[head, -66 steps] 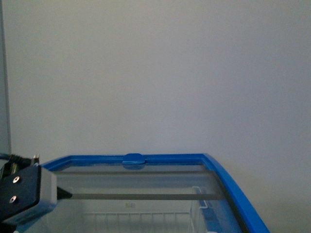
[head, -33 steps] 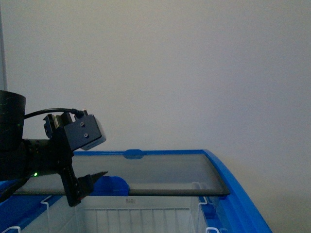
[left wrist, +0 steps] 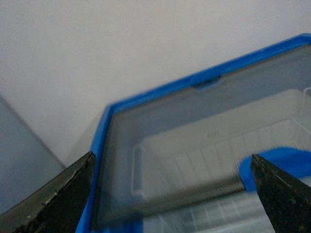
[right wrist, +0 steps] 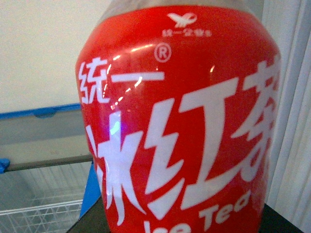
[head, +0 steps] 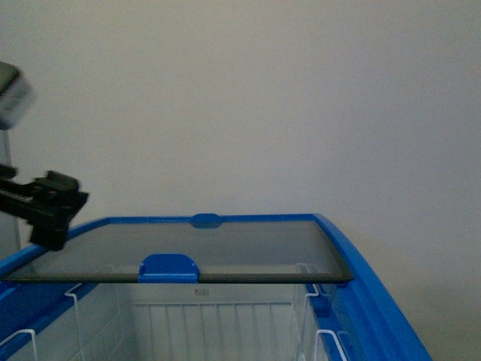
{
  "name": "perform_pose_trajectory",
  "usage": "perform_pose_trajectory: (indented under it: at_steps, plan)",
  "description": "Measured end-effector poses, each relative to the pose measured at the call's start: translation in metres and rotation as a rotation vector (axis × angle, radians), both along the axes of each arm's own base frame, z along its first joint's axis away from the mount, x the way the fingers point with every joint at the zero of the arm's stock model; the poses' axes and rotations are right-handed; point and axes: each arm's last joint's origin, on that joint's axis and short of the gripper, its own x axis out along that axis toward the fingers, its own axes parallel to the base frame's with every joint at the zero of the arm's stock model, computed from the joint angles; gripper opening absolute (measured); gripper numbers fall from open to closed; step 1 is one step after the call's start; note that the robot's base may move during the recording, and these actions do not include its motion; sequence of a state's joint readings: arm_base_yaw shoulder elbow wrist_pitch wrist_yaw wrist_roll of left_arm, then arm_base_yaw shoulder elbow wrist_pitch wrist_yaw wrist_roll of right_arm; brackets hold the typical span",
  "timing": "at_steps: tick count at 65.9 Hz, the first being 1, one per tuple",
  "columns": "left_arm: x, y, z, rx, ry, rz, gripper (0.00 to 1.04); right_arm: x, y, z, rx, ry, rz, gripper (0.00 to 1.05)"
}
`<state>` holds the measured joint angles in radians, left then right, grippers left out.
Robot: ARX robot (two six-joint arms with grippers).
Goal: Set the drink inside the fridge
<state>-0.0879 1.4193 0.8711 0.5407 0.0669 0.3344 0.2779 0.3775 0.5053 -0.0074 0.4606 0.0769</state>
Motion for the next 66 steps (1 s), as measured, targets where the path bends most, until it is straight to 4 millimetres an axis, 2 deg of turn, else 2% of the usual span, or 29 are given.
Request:
perform_pose_trajectory:
  at_steps: [3,5,8,12,16,19,27,31,34,37,39,45,49,55,60,64,66]
  plan:
    - [-0.032,0.007,-0.007,-0.131,0.054,0.038,0.97,0.000,0.000,0.000,0.000,0.000,0.000,0.37]
    - [-0.049,0.010,-0.012,-0.178,0.050,0.083,0.93,0.000,0.000,0.000,0.000,0.000,0.000,0.37]
    - [-0.064,0.013,-0.018,-0.210,0.033,0.123,0.87,0.000,0.000,0.000,0.000,0.000,0.000,0.37]
    - [-0.098,0.021,-0.032,-0.264,0.035,0.136,0.77,0.000,0.000,0.000,0.000,0.000,0.000,0.37]
    - [-0.143,0.028,-0.062,-0.294,0.070,0.156,0.63,0.000,0.000,0.000,0.000,0.000,0.000,0.37]
    - [-0.164,0.029,-0.080,-0.307,0.060,0.162,0.52,0.001,0.001,0.000,-0.025,0.050,0.019,0.37]
    - [-0.176,0.029,-0.086,-0.321,0.024,0.153,0.34,0.000,0.007,0.008,-0.149,0.252,0.119,0.37]
    - [-0.178,0.029,-0.087,-0.323,0.019,0.151,0.27,0.000,0.011,0.009,-0.193,0.296,0.173,0.37]
    - [-0.181,0.029,-0.091,-0.324,0.019,0.151,0.17,0.001,0.018,0.012,-0.256,0.336,0.238,0.37]
    - [-0.184,0.029,-0.094,-0.325,0.018,0.151,0.06,0.009,0.025,0.019,-0.317,0.346,0.309,0.37]
    - [-0.184,0.029,-0.095,-0.325,0.017,0.151,0.03,0.014,0.028,0.022,-0.334,0.343,0.336,0.37]
    - [-0.187,0.029,-0.098,-0.329,0.019,0.151,0.03,0.035,0.037,0.032,-0.424,0.334,0.392,0.37]
    - [-0.190,0.029,-0.101,-0.328,0.020,0.151,0.03,0.059,0.051,0.042,-0.531,0.328,0.440,0.37]
    - [-0.192,0.029,-0.104,-0.328,0.020,0.151,0.03,0.084,0.068,0.044,-0.659,0.356,0.494,0.37]
    - [-0.194,0.029,-0.106,-0.328,0.020,0.150,0.03,0.110,0.087,0.038,-0.779,0.400,0.548,0.37]
    - [-0.196,0.029,-0.107,-0.329,0.018,0.151,0.03,0.137,0.107,0.020,-0.912,0.473,0.590,0.37]
    - [-0.197,0.029,-0.108,-0.329,0.018,0.150,0.03,0.143,0.112,0.016,-0.940,0.484,0.602,0.37]
